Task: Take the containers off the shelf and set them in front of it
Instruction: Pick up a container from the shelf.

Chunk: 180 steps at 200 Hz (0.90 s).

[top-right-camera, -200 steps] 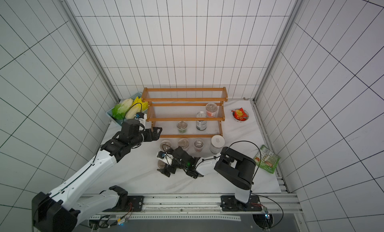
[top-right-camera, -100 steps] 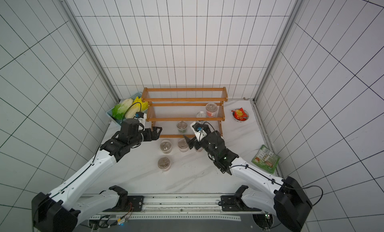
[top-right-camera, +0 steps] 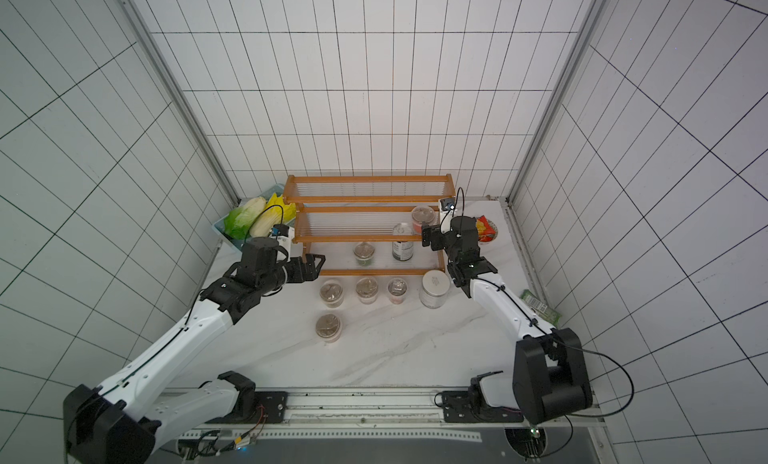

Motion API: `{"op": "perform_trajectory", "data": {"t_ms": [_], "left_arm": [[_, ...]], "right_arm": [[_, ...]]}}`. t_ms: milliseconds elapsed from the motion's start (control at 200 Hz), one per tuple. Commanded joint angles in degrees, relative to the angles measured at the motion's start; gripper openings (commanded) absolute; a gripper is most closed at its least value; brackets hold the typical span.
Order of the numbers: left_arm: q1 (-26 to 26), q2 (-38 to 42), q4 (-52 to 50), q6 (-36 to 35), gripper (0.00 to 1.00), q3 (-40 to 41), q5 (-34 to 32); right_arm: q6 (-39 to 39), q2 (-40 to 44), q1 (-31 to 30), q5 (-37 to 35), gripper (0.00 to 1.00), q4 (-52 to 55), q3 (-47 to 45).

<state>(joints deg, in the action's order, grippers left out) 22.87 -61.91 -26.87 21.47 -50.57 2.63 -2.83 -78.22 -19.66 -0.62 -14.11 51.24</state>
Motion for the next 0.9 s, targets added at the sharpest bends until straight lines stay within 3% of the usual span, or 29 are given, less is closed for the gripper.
{"op": "perform_trajectory", "data": {"t_ms": [0,245,715,895], "left_arm": [[-0.2,-0.9,0.4,-1.1,0.98,-1.8,1.0],[-0.2,-1.7,0.4,-1.2,0.98,-1.8,1.6],[-0.2,-2.9,0.3,-1.6,0.98,-2.0,2.3],[-0.2,-3.0,0.3,-1.7,0.98,-2.1,2.6]], "right_arm": [[0.5,-2.0,1.2,7.1,0.99,-4.4,2.3],[0.0,-5.8,1.4,11.1,0.99,-9.2,3.6],[0.0,-13.4,2.6,14.7,1.00,-8.4,10.0],[-0.1,-14.1,2.6,16.1,0.91,-5.2,11.1]]}}
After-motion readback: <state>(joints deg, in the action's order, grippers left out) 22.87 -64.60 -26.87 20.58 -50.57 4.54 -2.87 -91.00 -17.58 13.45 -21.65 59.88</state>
